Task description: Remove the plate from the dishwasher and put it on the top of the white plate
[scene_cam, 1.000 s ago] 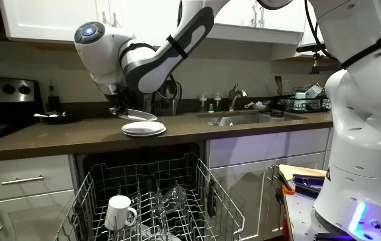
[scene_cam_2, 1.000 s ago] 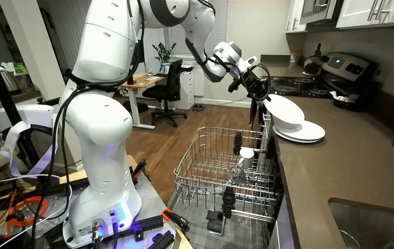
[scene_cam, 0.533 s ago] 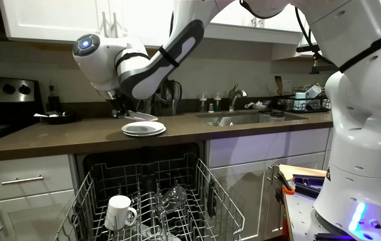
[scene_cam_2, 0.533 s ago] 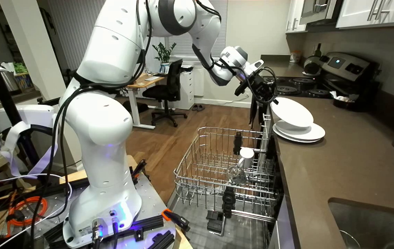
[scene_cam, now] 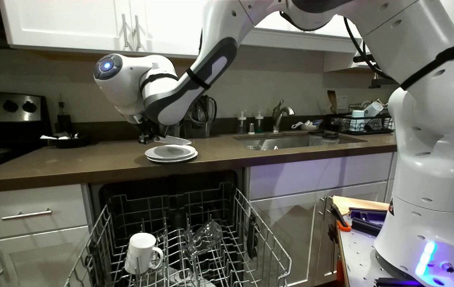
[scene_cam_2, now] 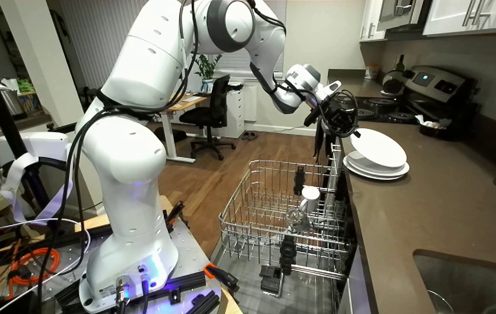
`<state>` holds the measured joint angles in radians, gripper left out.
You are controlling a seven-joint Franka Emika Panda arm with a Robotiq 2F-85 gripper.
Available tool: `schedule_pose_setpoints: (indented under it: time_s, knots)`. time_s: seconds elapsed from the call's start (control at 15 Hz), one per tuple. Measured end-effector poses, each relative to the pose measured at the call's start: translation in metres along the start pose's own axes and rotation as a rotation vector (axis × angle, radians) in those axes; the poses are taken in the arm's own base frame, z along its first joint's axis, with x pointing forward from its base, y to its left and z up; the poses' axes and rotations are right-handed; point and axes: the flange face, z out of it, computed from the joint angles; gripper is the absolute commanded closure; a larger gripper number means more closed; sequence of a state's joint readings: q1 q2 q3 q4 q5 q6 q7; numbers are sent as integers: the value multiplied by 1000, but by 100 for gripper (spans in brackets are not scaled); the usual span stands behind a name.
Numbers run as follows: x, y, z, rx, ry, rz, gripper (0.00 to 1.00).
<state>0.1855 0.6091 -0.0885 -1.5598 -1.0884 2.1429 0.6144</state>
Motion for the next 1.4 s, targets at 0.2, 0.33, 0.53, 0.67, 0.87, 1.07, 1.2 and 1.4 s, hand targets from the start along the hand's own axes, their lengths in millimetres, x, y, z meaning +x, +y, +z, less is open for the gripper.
schedule_pose_setpoints:
  time_s: [0.2, 0.33, 0.53, 0.67, 0.87, 1.07, 1.2, 1.4]
  knots:
    - [-3, 0, 12, -4, -17, -1, 98]
    - [-5, -2, 17, -2, -26, -2, 98]
    - [-6, -6, 18, 7, -32, -1, 98]
    - [-6, -7, 17, 11, -31, -2, 98]
    - [-6, -8, 16, 13, -30, -3, 85]
    - [-6, -9, 16, 15, -30, -2, 69]
    - [-6, -9, 17, 15, -32, -2, 73]
    - [-7, -10, 20, 20, -37, -2, 68]
